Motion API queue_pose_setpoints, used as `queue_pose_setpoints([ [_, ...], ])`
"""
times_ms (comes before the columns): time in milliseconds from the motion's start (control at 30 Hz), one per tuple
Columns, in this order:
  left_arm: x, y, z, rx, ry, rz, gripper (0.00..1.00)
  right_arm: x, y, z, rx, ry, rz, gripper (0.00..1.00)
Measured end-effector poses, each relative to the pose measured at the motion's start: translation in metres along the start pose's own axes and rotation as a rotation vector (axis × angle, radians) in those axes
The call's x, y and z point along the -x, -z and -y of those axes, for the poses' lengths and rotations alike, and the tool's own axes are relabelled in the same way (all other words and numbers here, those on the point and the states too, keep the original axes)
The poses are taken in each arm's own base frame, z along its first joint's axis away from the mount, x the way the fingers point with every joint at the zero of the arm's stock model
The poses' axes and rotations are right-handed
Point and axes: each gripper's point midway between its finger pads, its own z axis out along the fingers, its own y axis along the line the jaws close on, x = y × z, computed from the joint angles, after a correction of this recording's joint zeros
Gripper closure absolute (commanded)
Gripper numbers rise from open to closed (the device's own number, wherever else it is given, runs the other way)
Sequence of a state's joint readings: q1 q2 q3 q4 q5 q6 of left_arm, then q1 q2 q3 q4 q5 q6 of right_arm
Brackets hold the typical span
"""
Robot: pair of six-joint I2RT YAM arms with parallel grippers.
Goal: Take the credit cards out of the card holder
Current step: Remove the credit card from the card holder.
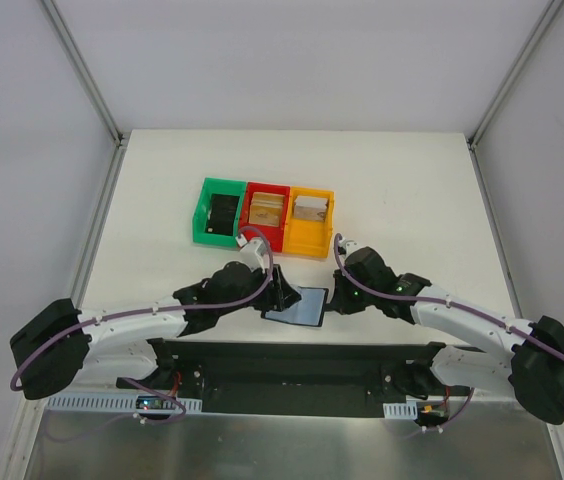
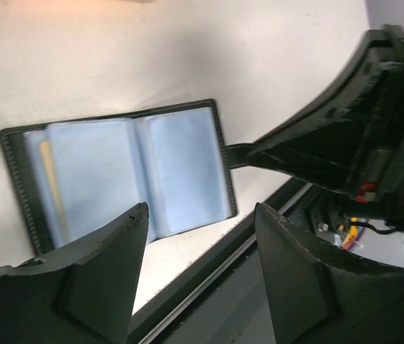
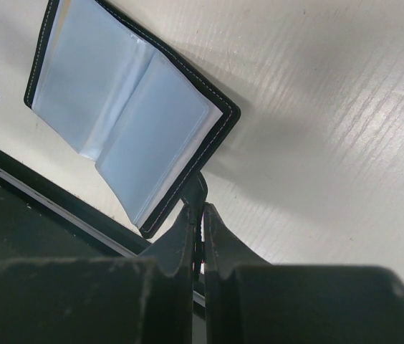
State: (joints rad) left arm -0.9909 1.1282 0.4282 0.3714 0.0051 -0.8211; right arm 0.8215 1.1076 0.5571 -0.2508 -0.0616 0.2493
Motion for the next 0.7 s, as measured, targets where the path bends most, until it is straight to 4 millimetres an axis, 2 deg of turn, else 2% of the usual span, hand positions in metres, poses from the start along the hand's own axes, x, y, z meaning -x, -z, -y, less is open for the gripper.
queue_pose_setpoints([
  [200, -0.013, 0.004, -0.04, 0.144, 0.003, -0.017, 0.39, 0.0, 0.0, 0.0, -0.001, 0.0, -0.001, 1.0],
  [333, -0.019, 0.008, -0.06, 0.205, 0.011, -0.029, 0.39, 0.0, 0.0, 0.0, 0.0, 0.0, -0.001, 1.0],
  [700, -0.03, 0.004, -0.069, 0.229, 0.015, -0.075, 0.39, -0.002, -0.002, 0.001, -0.003, -0.001, -0.013, 1.0],
])
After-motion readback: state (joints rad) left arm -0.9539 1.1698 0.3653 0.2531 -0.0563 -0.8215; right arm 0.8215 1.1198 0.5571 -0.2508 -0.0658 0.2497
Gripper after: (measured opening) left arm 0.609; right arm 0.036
